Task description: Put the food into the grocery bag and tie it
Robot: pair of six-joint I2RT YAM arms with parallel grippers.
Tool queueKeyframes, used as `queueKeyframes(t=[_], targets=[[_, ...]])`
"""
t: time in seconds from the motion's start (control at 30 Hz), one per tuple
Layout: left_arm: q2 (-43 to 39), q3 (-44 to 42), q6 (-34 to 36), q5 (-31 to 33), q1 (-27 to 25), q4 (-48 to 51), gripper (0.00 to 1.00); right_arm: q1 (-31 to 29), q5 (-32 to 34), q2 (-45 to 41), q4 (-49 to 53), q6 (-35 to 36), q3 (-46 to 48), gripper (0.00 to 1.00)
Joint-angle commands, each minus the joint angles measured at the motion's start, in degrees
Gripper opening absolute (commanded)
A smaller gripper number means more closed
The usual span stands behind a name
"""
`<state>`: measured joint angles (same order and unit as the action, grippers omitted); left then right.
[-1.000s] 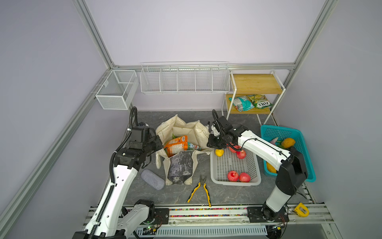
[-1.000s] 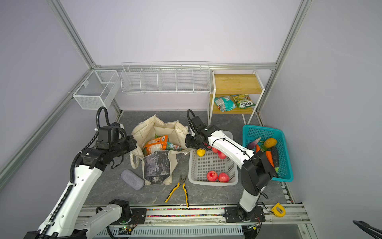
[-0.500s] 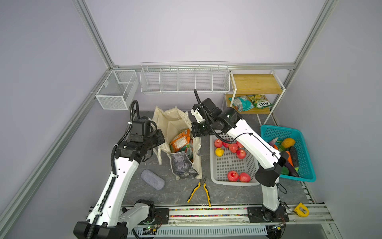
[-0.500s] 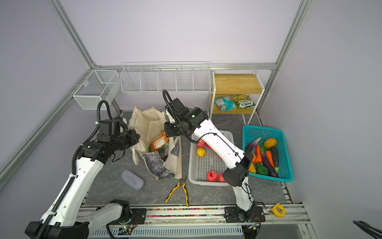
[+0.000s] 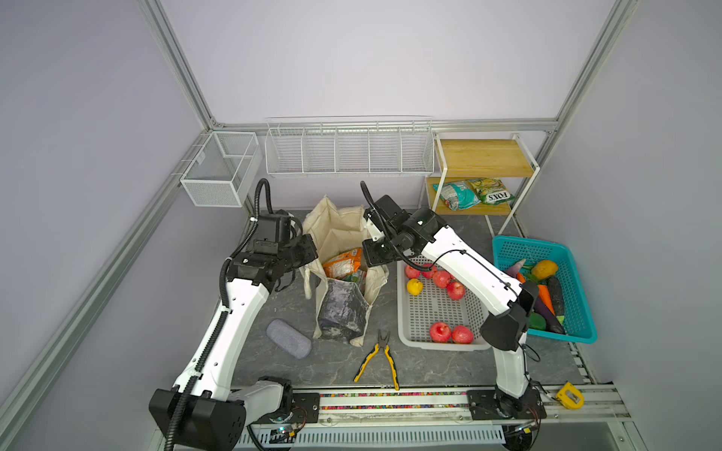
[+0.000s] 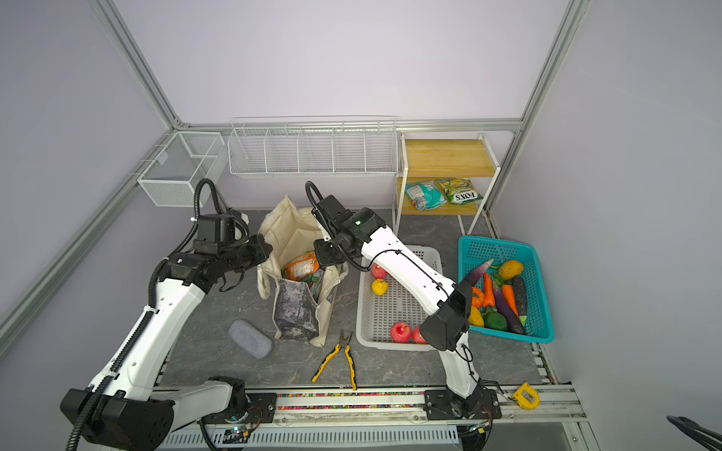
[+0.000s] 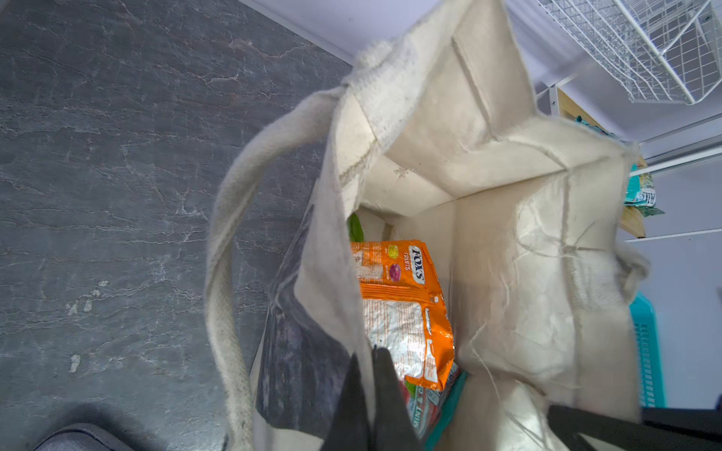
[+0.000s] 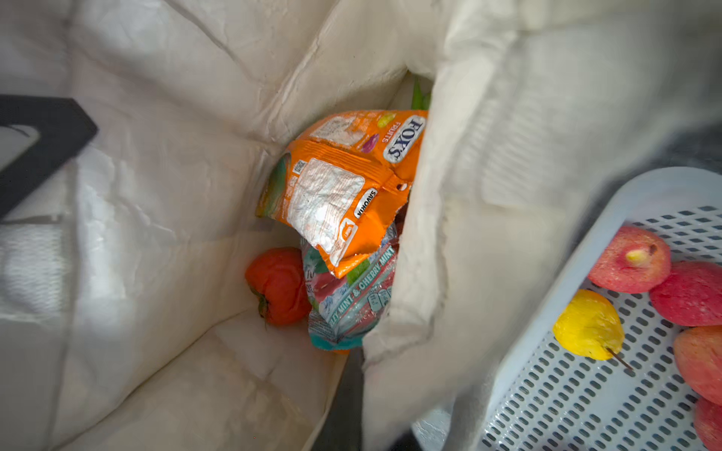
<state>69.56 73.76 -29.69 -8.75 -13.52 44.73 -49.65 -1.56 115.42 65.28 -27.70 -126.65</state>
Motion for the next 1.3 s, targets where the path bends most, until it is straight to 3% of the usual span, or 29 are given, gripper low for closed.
queueKeyframes(t=[0.0,0.13,0.33,0.73,1.27], targets=[[-0.49,1.67,0.34,-1.07,-0.19,-4.29,0.0,-1.91,-3.59,-0.57,-4.5,-1.71,1.69,0.09],[-0.97,0.48,-0.23,-2.14,-0.19,-5.0,0.0,-3.29,-7.31,0.6,-7.48,-2.37,1.43,0.1],[-1.68,-0.88,-0.56,-0.93,-0.19,-3.91,0.0,-3.83,-7.62,0.07,-8.76,-0.53,0.9,0.12],[-4.13,-2.82,0.72,6.53,-0.1,3.93,0.0,-0.74,-5.37,-5.41,-11.87,-0.6,5.98,0.31],[-4.7,-2.83,0.34,9.28,1.21,7.6,0.0,3.22,-1.97,-10.69,-8.91,-2.62,3.02,0.76]])
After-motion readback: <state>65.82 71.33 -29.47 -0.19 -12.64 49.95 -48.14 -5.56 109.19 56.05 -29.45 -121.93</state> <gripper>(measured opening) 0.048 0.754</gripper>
